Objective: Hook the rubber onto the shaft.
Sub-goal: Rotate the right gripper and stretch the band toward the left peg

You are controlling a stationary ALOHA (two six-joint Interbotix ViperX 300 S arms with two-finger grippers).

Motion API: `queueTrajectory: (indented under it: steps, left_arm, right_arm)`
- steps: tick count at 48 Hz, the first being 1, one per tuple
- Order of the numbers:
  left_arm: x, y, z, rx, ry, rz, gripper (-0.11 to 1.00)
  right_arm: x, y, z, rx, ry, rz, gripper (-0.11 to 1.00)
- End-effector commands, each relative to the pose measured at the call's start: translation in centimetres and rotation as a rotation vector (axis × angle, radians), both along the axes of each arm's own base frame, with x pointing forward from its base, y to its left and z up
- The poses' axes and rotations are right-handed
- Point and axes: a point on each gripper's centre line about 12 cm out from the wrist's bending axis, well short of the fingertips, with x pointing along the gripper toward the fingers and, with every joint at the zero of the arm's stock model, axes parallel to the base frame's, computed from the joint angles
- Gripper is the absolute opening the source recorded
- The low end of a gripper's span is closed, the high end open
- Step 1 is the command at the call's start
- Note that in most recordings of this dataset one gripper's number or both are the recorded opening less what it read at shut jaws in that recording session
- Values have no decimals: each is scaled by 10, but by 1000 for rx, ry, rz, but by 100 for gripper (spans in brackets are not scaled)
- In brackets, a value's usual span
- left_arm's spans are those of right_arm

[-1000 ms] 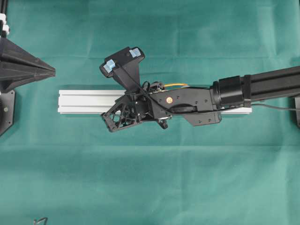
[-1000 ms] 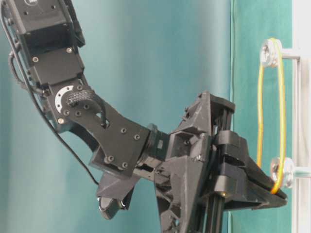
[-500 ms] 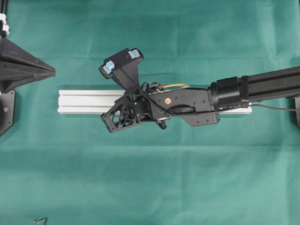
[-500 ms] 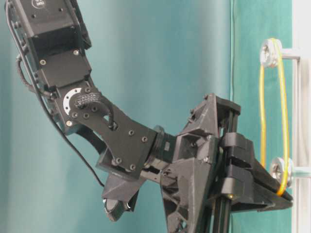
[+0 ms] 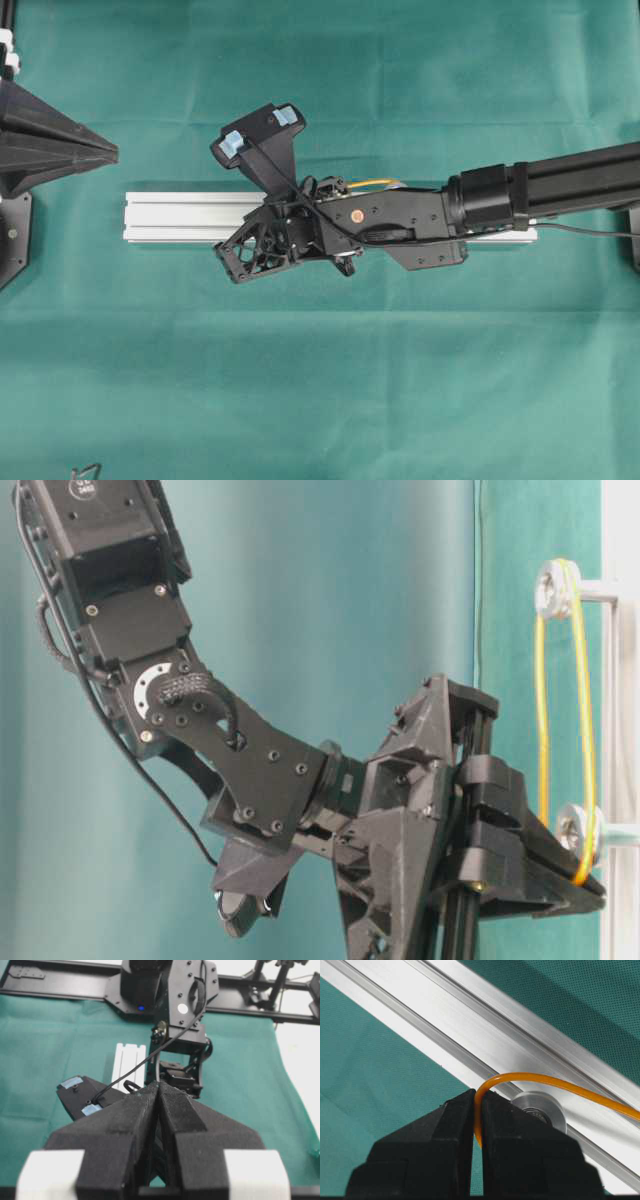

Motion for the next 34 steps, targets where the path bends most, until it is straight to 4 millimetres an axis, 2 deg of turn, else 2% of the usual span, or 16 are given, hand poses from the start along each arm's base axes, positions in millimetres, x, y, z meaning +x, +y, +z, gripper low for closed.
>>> queueTrajectory:
  steps: [1,34]
  left_arm:
    - [0,-1,6,1,-17,-3,0]
    - [0,0,5,0,-15,-1,0]
  right_arm:
    - [3,0,14,3,-38,3,5]
    - [3,6,10,6,-29,12,5]
